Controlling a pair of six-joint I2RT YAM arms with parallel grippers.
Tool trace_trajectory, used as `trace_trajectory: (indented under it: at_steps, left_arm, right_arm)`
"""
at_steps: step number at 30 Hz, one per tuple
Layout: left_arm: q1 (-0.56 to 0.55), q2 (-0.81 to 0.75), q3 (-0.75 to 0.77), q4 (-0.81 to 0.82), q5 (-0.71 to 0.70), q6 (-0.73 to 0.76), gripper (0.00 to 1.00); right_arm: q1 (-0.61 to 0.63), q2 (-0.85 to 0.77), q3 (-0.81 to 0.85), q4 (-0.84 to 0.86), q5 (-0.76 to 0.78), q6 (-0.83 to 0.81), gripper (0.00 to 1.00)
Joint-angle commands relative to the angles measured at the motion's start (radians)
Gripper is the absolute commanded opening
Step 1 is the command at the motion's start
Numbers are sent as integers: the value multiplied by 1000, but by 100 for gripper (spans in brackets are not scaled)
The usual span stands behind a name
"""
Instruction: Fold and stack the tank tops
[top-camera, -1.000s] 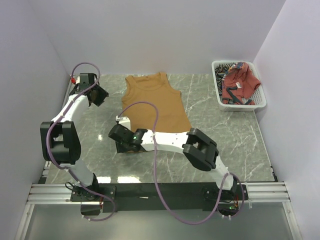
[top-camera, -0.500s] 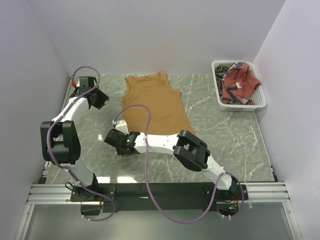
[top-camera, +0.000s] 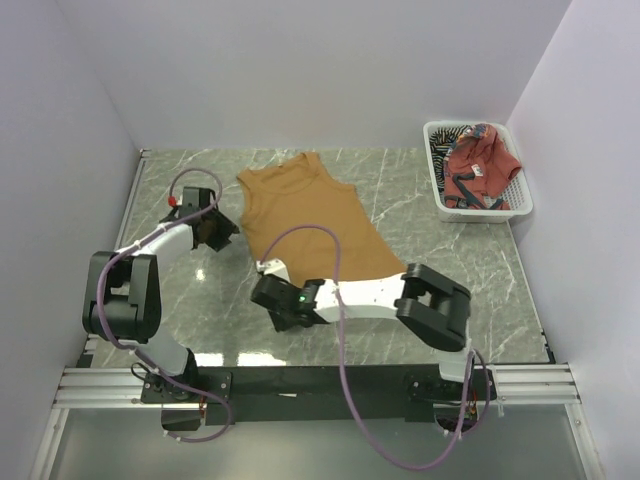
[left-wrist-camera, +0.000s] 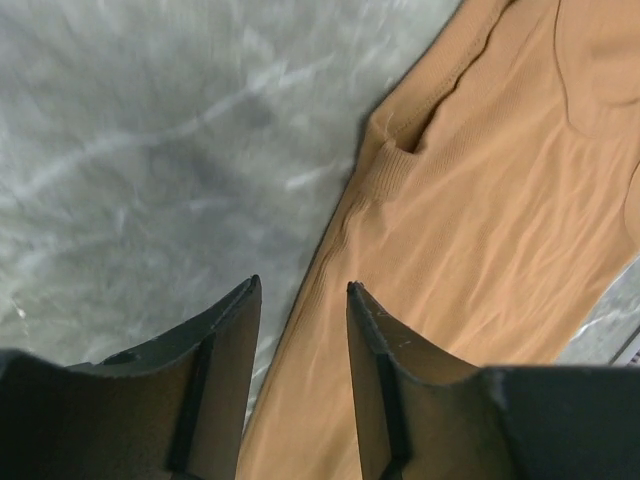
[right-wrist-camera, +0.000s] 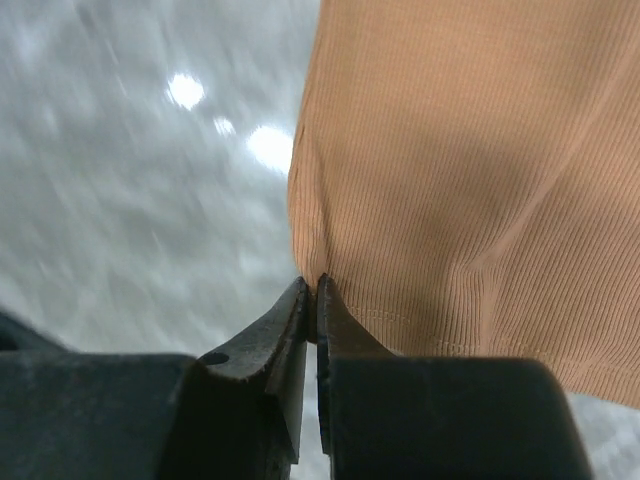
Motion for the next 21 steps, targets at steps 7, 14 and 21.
trace_trajectory:
  at_steps: [7, 14, 21]
  left_arm:
    - [-38, 14, -46, 136, -23, -26, 46]
    - [-67, 72, -28, 156, -25, -14, 43]
    - [-84, 124, 12, 116, -86, -2, 33]
  right_arm:
    - [17, -155, -126, 58, -119, -11, 4]
    - [26, -164, -123, 40, -108, -9, 6]
    - [43, -140, -76, -5, -80, -21, 25]
